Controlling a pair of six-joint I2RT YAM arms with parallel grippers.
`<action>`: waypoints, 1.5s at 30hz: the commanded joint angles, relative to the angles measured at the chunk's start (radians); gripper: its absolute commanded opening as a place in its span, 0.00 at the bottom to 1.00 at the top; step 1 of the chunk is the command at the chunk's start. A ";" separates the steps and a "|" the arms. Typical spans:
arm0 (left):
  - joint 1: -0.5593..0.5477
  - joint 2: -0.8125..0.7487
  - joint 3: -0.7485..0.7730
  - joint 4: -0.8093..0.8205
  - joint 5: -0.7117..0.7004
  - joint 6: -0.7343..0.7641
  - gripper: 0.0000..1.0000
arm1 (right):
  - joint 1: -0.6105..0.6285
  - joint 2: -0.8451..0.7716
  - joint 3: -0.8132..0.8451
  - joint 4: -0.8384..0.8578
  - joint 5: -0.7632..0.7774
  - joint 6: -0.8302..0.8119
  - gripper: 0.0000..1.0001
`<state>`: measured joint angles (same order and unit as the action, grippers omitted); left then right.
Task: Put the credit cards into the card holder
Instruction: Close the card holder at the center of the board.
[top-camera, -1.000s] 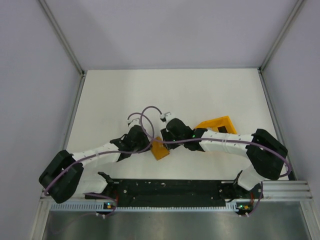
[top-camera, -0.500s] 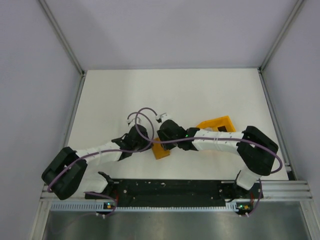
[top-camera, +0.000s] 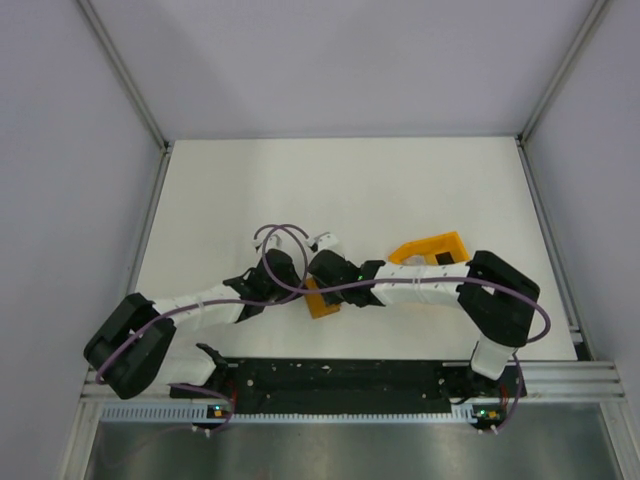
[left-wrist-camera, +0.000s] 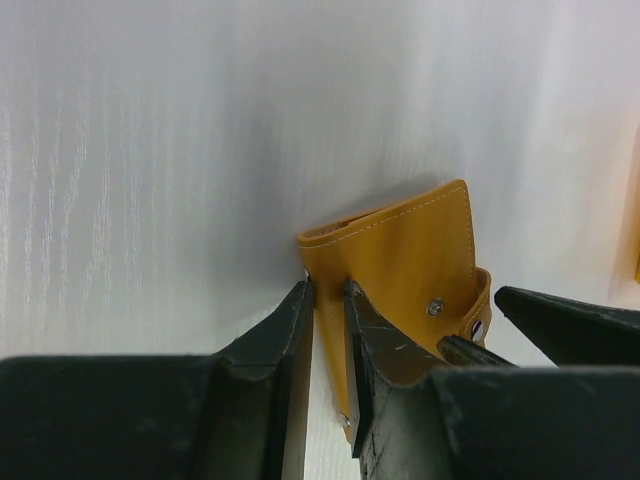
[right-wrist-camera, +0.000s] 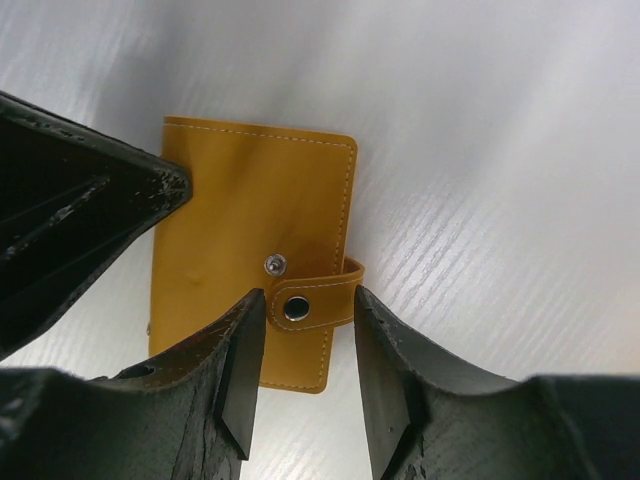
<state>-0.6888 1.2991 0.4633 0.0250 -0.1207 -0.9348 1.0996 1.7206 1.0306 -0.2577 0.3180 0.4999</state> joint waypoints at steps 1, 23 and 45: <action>0.002 0.005 -0.023 0.009 0.009 -0.002 0.22 | 0.022 0.025 0.066 -0.038 0.099 0.017 0.40; 0.002 0.006 -0.028 0.027 0.021 0.004 0.21 | 0.028 -0.036 0.057 -0.023 0.101 0.003 0.15; 0.000 0.009 -0.029 0.067 0.066 0.047 0.17 | 0.009 -0.024 0.048 0.067 -0.037 -0.012 0.00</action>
<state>-0.6876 1.2991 0.4496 0.0628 -0.0891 -0.9062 1.1141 1.7020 1.0492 -0.2543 0.3210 0.4908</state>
